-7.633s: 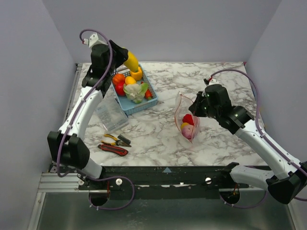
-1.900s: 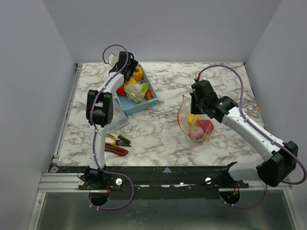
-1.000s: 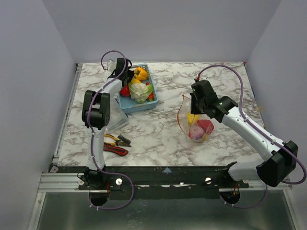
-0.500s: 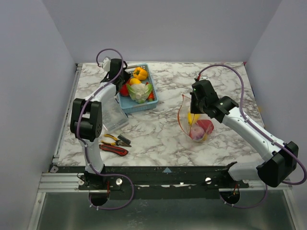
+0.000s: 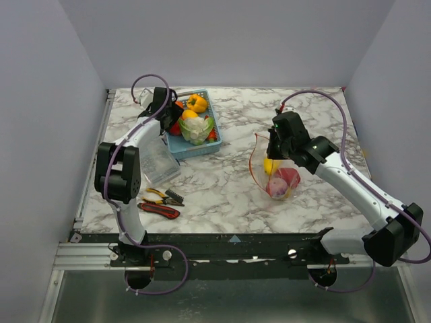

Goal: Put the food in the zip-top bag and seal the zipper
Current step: Pick up the fake fruit from the bin.

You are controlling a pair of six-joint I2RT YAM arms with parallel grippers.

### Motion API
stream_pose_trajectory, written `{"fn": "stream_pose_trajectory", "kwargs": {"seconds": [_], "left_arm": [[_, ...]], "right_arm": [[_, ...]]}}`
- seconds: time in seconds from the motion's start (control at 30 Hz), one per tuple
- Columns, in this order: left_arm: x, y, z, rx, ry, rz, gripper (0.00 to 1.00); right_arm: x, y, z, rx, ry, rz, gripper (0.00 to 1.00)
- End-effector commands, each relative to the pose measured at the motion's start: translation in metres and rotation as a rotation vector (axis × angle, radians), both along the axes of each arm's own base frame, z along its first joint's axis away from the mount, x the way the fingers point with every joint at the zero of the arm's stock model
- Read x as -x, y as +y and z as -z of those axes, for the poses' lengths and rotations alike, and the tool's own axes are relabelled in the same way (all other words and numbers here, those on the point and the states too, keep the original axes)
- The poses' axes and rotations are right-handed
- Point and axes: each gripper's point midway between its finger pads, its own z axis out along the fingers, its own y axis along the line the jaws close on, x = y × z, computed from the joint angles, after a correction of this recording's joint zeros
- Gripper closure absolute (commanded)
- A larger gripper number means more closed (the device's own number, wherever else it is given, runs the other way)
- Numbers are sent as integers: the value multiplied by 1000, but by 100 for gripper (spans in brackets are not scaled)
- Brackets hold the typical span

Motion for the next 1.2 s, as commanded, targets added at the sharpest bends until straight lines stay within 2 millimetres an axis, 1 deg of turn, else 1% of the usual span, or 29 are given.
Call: {"fn": "stream_pose_trajectory", "kwargs": {"seconds": [0.0, 0.07, 0.2, 0.3, 0.37, 0.43, 0.53, 0.57, 0.67, 0.7, 0.73, 0.77, 0.9, 1.0, 1.1, 1.17], "left_arm": [[15, 12, 7, 116, 49, -183, 35], [17, 17, 15, 139, 84, -257, 24], [21, 26, 27, 176, 151, -386, 24], [21, 27, 29, 224, 201, -485, 25], [25, 32, 31, 215, 251, -551, 24], [26, 31, 35, 233, 291, -598, 23], [21, 28, 39, 266, 312, -631, 23], [24, 28, 41, 263, 335, -651, 22], [28, 35, 40, 244, 365, -721, 20], [28, 36, 41, 245, 363, -738, 17], [29, 36, 43, 254, 363, -757, 12], [30, 35, 45, 269, 374, -775, 11], [29, 32, 53, 323, 379, -829, 11], [28, 29, 59, 360, 395, -862, 13], [25, 32, 61, 359, 384, -898, 14], [22, 31, 67, 368, 386, -914, 14]], "right_arm": [[0, 6, -11, -59, -24, -7, 100], [1, 6, -11, -59, -23, -9, 100], [1, 5, -10, -56, -21, -5, 100], [0, 5, -10, -53, -20, -3, 100], [0, 5, -10, -50, -18, -5, 100], [0, 5, -10, -49, -18, -5, 100], [1, 3, -9, -44, -19, -4, 100], [1, 2, -8, -40, -17, -3, 100], [1, 2, -9, -39, -17, -2, 100], [1, 2, -9, -39, -16, -4, 100], [1, 3, -9, -40, -18, -3, 100], [1, 3, -9, -40, -18, -4, 100], [0, 3, -10, -36, -18, -5, 100], [0, 2, -12, -32, -22, -5, 100], [-1, 0, -13, -23, -22, -3, 100], [-1, -1, -13, -17, -23, -1, 100]]}}
